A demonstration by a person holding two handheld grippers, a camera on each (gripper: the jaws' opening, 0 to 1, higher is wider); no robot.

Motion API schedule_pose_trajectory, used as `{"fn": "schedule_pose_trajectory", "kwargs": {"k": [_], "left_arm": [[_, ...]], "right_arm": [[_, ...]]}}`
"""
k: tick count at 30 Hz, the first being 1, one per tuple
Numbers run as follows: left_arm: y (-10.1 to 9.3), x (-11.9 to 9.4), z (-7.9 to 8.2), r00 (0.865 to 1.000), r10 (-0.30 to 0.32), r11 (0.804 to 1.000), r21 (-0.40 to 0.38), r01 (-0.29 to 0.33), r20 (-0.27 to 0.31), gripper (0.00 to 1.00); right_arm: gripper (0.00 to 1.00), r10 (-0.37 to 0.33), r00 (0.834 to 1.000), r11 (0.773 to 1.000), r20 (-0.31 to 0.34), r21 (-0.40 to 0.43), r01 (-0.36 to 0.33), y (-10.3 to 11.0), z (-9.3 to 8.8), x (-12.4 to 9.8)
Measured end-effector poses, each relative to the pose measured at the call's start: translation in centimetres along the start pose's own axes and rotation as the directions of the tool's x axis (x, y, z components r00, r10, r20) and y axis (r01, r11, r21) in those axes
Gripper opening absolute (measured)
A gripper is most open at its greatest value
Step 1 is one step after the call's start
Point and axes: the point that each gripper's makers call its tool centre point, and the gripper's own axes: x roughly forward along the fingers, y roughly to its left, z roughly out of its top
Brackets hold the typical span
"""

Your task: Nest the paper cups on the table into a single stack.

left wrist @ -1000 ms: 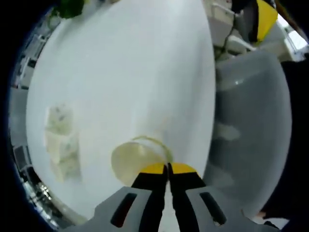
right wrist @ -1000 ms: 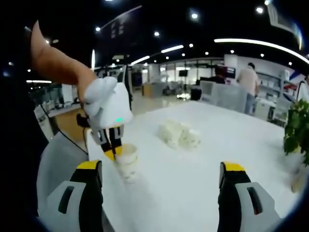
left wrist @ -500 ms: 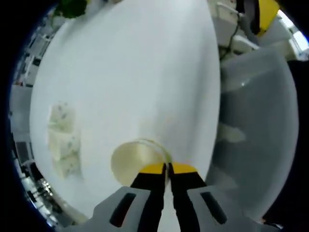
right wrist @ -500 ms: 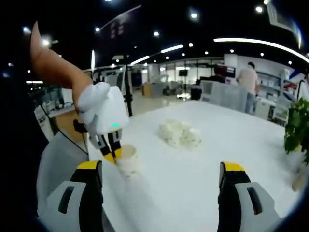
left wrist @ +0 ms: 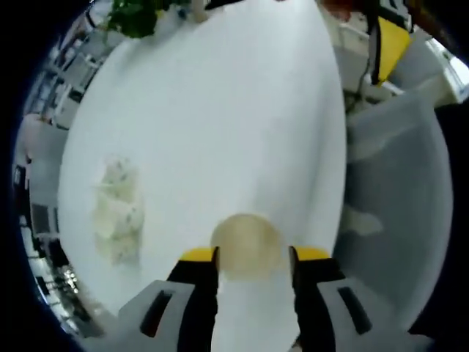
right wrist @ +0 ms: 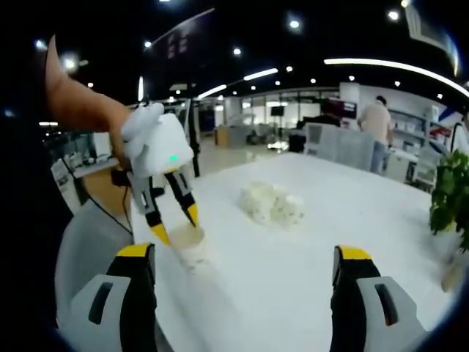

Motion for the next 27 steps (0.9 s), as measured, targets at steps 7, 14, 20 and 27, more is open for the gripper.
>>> {"fn": "schedule_pose_trajectory", "kwargs": {"k": [7, 14, 20, 27], "left_arm": [[3.3, -2.5, 0.0, 0.972, 0.107, 0.985, -0.156, -0.075, 0.209, 0.69], [7.1, -5.2, -3.1, 0.905, 0.244, 0.933, -0.338, -0.121, 0.347, 0.76], [9.5, -8.0, -6.0, 0.82, 0.359, 0.871, -0.475, -0.124, 0.445, 0.81], [10.8, -10.0, -9.6, 0.721, 0.439, 0.824, -0.561, -0.083, 0.537, 0.95]], "right_arm": [[1.0, -0.018, 1.0, 1.0, 0.003, 0.004, 0.018, -0.2, 0.3, -0.2], [1.0, -0.041, 0.999, 0.999, -0.001, 0.004, 0.041, -0.4, 0.7, 0.1], [1.0, -0.076, 0.997, 0.997, 0.01, 0.033, 0.076, -1.0, 1.5, 0.6], [1.0, -0.151, 0.989, 0.988, 0.003, 0.043, 0.151, -1.5, 2.0, 1.7]]}}
